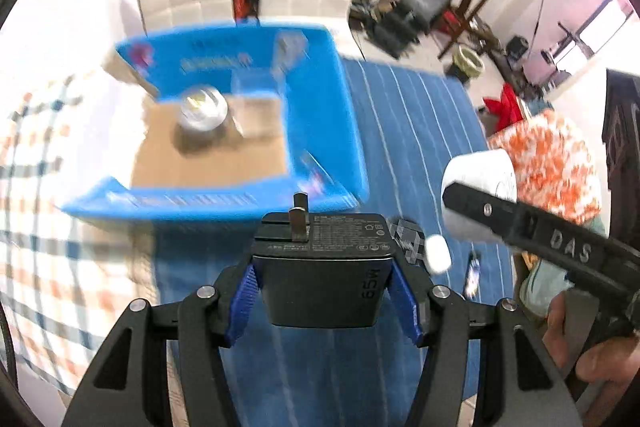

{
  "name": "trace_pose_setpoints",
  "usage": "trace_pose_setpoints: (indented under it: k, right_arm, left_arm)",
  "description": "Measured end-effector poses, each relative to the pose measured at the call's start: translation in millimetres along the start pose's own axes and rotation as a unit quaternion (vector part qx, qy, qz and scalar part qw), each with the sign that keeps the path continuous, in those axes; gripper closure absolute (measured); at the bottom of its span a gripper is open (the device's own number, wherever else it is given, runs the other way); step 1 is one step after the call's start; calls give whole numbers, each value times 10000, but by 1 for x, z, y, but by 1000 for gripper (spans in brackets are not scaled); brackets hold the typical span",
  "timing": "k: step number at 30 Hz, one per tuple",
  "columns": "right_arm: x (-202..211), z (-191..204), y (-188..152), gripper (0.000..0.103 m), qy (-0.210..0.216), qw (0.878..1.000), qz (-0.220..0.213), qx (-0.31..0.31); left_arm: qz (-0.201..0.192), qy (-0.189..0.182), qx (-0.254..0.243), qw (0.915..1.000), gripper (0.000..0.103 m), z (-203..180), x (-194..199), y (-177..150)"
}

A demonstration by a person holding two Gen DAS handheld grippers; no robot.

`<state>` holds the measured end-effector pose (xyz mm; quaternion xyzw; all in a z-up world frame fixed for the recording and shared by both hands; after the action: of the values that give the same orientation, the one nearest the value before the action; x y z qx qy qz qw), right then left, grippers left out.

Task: Organize rigid objects
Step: 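Carry the charger and cream jar into the blue box and release both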

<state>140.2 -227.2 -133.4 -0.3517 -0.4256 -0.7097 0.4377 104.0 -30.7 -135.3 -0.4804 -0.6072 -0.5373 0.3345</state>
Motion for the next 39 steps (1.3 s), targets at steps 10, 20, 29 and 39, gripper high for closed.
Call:
trace_pose_setpoints:
  k: [10, 20, 29, 39]
  right_arm:
    - [-74, 95, 41, 33, -97, 9997, 130, 190]
    - [-164, 105, 53, 33, -537, 9962, 669, 175]
    - [-238, 102, 55, 33, -889, 9872, 1310, 208]
    - [-281, 77, 51, 33, -1148, 9745, 1925, -49]
  left_arm:
    - [-615, 748, 54, 9953, 47, 100, 3, 88]
    - [-282, 929, 186, 9951, 47, 163, -54, 122]
    - [649, 522, 482, 9954, 47, 193, -128, 147]
    - [1218, 509, 491, 9900, 47, 193, -177, 158]
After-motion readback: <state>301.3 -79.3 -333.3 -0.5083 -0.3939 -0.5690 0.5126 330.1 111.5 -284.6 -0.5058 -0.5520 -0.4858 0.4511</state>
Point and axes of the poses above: each gripper's, at about its wrist camera, not at the fingertips, and x roughly against the way its jaws point, z to its left, y to its top, the point moved 3 cm from there along -x, roughly the way its jaws point, and after that the axes turned 4 degrees about x, right-handed, at the moved point
